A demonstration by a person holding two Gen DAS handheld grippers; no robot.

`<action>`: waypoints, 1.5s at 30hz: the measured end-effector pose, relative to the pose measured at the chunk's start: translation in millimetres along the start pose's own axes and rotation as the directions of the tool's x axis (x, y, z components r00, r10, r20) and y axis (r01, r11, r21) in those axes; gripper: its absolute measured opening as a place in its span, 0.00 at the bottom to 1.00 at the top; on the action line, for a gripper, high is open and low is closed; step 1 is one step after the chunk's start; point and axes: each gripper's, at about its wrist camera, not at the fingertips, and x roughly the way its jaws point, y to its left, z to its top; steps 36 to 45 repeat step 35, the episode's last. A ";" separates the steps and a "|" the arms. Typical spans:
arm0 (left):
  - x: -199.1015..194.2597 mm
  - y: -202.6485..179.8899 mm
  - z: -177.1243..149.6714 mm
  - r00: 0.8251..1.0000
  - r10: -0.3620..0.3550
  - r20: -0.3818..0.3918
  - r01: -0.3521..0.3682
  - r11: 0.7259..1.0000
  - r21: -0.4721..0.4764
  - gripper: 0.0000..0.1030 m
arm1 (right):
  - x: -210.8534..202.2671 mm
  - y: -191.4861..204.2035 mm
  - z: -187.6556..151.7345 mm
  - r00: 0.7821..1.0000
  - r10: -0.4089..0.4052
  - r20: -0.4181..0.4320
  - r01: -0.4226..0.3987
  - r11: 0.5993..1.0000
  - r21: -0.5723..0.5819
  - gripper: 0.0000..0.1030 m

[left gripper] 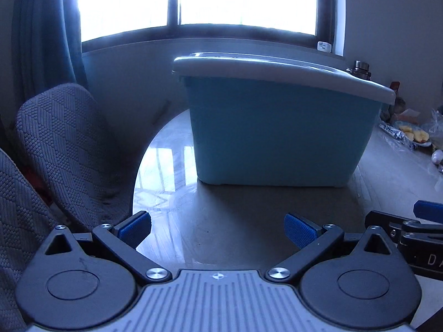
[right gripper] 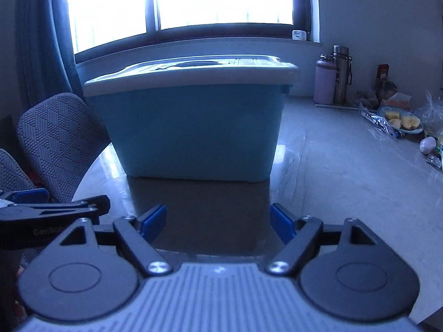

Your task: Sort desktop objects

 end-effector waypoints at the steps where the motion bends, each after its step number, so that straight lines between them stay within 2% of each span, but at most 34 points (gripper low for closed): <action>1: 0.9 0.2 -1.3 1.000 -0.001 0.005 0.001 1.000 0.003 1.00 | 0.2 0.0 -1.6 1.000 -0.004 0.006 0.004 1.000 0.001 0.79; 11: 6.8 -2.3 -0.1 1.000 -0.022 -0.001 0.022 0.999 0.041 1.00 | 2.2 -2.1 -11.6 1.000 -0.021 0.007 0.021 0.999 0.036 0.79; 45: 11.2 -3.7 5.8 0.999 -0.048 -0.018 0.048 0.997 0.052 1.00 | -0.4 -10.4 -14.6 1.000 -0.023 0.002 0.023 0.998 0.061 0.79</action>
